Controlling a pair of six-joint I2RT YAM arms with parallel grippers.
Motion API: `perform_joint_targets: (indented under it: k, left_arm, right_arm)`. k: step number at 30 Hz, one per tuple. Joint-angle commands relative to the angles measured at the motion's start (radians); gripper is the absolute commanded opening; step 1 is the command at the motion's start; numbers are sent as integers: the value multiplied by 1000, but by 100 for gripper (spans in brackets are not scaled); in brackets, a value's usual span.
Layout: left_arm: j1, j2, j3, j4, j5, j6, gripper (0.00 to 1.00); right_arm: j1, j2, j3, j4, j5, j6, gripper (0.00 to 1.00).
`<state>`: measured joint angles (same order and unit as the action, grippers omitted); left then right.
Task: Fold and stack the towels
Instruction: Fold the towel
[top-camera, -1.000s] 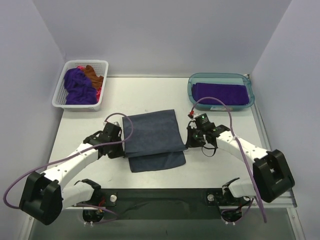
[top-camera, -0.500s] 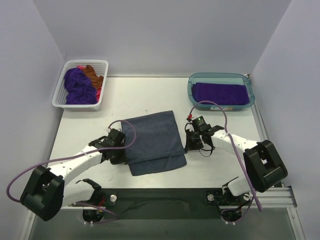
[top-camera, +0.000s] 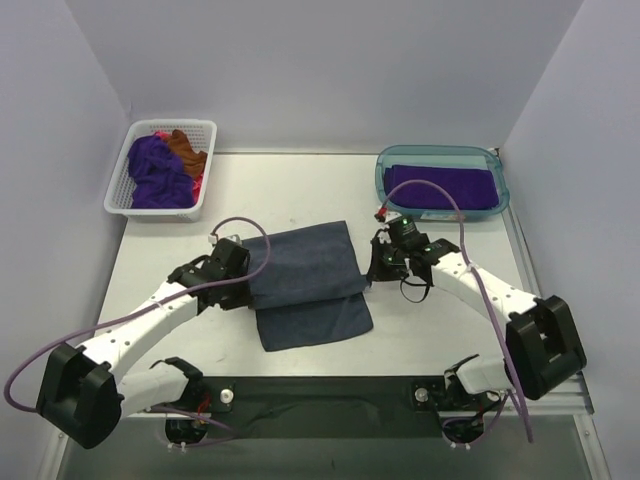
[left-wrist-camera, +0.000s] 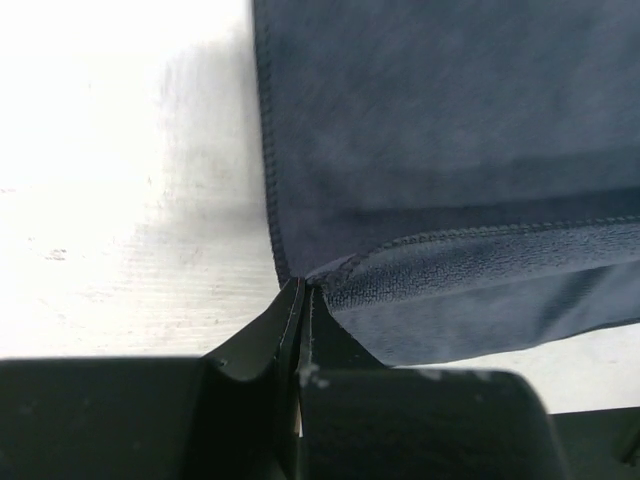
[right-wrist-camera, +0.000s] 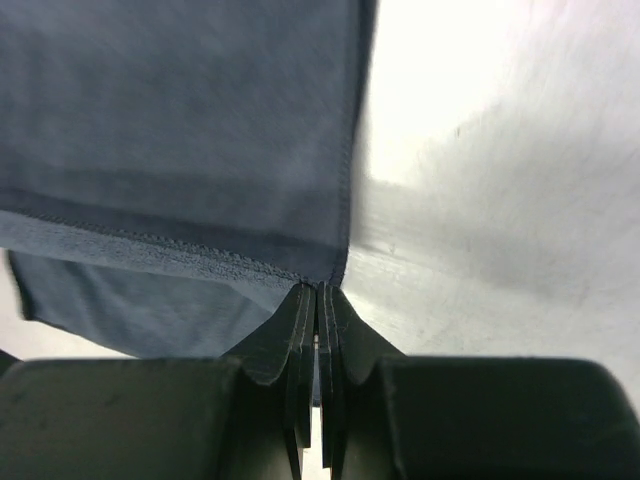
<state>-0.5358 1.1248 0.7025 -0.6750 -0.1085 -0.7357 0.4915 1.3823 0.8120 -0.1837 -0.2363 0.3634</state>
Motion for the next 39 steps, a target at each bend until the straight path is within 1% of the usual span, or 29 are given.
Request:
perform_joint_targets:
  k: [1,6,10,14,17,23,33,35,39]
  left_arm:
    - [-10,-56,110,-116,-69,16,0]
    - [-65,-131,92,-152,-53,-37,0]
    - [-121,-164,0,-149,-16,-93,0]
    - [-145,-154,-81,-129,7,-113,3]
    - [-147,-126,-136,-98,21,-119,5]
    - [-156,-108,-150,-77,40,-114,10]
    - [-156,-85,-167,-61,26,-122,11]
    - [-156,-95,-164,-64,18,-122,11]
    - [-155,-128,-138,-86,-10,-123,10]
  right_arm:
    - [-5,-113,73,-72,45,-27,0]
    - [2,-195,53,-125,25,-26,0]
    - [4,-258,-14,-138,11,-1,0]
    - [13,-244,-83,-137,5,16,0]
    - [19,-195,-125,-135,11,23,0]
    - [36,-137,-166,-132,20,35,0]
    - [53,-118,-189,-126,-6,42,0]
    - [55,-121,-186,-126,-15,40,0]
    - [56,-184,-160,-134,-12,43,0]
